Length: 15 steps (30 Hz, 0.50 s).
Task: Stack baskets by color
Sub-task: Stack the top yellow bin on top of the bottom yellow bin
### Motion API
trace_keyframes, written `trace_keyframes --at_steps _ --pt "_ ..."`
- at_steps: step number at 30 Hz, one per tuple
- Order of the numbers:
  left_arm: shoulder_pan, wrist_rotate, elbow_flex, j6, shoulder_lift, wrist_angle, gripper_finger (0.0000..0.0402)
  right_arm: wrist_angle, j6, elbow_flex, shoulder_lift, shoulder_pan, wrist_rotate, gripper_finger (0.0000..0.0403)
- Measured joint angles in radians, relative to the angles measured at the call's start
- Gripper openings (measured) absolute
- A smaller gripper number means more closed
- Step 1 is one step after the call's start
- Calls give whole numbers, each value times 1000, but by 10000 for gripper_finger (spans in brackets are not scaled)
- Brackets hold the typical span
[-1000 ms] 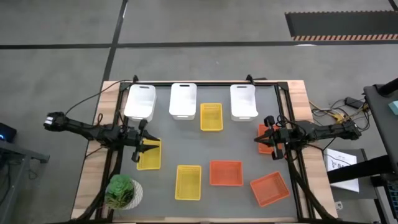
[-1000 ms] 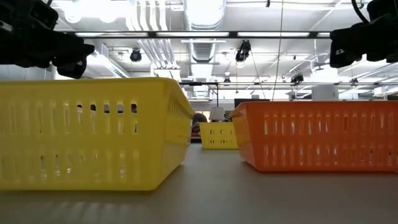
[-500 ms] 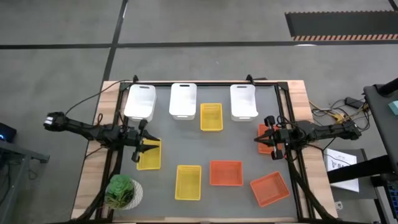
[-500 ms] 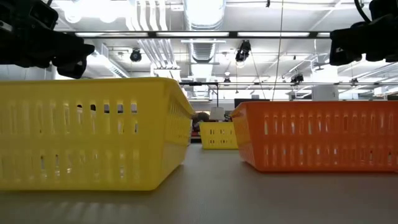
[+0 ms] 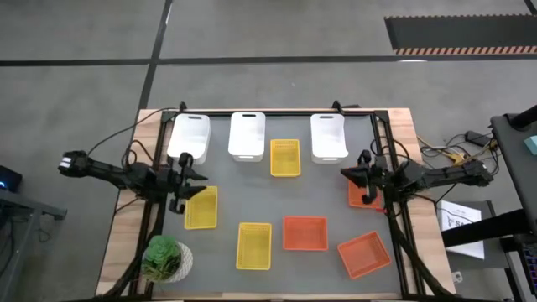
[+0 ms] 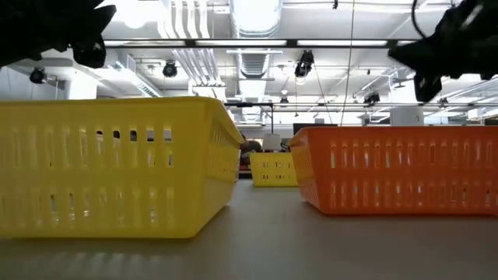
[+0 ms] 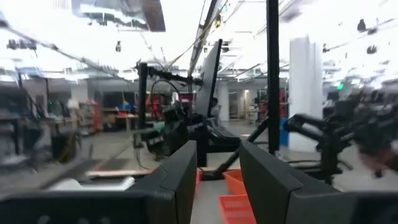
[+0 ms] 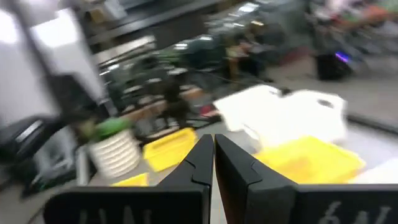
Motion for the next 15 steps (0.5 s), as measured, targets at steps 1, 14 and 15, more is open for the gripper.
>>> trace_keyframes --at_steps 1,14,15 --pt "0 0 0 14 0 -1 107 15 52 0 23 0 42 9" --pt "0 53 0 -135 16 77 107 202 297 6 268 0 155 9" --pt "0 53 0 -140 16 76 107 204 297 9 278 0 155 9"
